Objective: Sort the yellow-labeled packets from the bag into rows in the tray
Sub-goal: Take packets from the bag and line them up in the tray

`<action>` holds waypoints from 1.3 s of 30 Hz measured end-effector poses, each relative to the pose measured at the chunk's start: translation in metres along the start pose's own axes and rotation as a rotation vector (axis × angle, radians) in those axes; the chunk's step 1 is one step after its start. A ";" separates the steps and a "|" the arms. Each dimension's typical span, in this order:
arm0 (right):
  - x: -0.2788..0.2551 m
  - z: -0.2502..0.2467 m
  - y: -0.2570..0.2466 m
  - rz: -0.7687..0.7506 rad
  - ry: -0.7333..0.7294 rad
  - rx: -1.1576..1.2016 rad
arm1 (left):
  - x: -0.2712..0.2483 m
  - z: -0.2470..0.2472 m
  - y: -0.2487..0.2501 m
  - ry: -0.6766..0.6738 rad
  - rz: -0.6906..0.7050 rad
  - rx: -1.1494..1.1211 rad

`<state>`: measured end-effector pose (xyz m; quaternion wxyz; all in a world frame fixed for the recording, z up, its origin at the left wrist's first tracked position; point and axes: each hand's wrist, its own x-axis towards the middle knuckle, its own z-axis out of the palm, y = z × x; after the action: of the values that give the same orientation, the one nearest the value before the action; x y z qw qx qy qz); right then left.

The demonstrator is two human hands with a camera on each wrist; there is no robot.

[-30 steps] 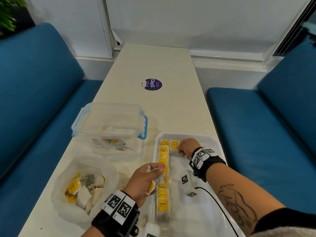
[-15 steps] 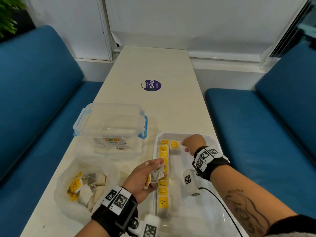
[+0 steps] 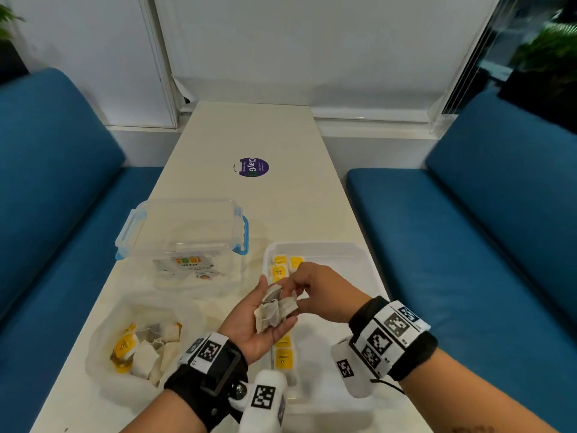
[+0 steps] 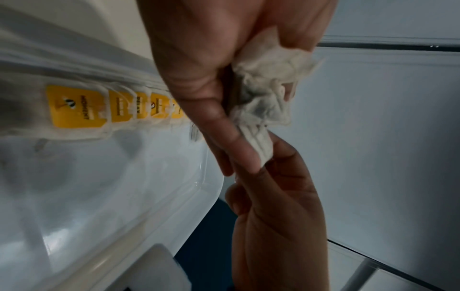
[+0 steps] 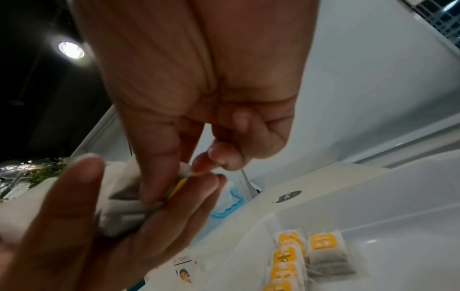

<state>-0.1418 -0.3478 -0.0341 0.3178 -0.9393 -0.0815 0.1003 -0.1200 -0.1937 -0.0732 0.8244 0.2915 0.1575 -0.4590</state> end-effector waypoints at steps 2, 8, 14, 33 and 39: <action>-0.001 0.000 0.000 0.024 0.028 -0.003 | 0.000 -0.001 -0.001 -0.034 -0.028 0.024; -0.004 -0.012 -0.007 0.101 0.014 0.117 | -0.007 -0.002 -0.002 0.034 -0.051 0.026; 0.008 -0.017 -0.012 0.174 -0.137 -0.040 | -0.008 -0.001 -0.005 0.172 0.011 0.206; 0.006 -0.020 0.002 0.325 0.304 0.045 | 0.007 -0.012 -0.009 0.294 0.100 0.193; 0.011 -0.043 -0.001 0.341 0.124 -0.120 | 0.007 -0.011 -0.006 0.305 0.218 0.340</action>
<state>-0.1210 -0.3699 -0.0020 0.2439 -0.9612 0.0930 0.0896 -0.1217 -0.1939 -0.0871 0.7748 0.5071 0.1682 -0.3381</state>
